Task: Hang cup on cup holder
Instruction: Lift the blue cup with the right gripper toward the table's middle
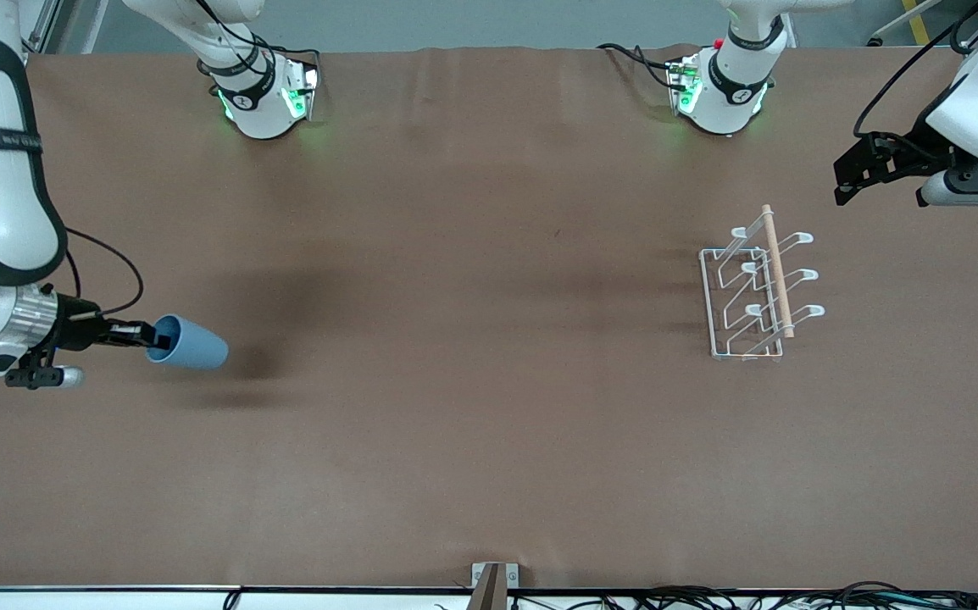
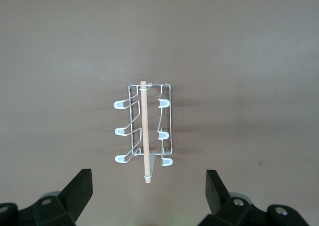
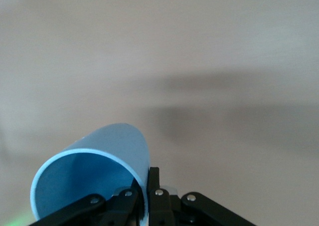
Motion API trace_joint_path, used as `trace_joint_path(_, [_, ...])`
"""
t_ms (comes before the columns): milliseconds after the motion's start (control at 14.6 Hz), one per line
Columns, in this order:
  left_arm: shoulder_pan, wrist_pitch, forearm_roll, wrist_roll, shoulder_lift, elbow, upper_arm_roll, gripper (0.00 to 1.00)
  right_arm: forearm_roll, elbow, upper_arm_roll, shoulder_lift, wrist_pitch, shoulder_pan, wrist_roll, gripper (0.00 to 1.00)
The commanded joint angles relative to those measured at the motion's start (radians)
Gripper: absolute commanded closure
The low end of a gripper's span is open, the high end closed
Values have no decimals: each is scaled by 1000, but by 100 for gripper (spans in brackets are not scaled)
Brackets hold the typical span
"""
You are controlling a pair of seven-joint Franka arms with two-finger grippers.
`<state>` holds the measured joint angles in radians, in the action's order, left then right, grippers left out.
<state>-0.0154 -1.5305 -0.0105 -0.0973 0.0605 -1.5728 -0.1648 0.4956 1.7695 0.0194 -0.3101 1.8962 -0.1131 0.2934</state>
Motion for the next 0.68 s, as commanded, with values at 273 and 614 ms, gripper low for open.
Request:
trace_joint_path(273, [5,7,12,13,-8,31,-7,0,210,-38,-21,98,-114,180,-279,100])
trace_joint_path(614, [29,7,44,14,-8,31,-10,0,408,-48,-21,100,-167,306,-327,100])
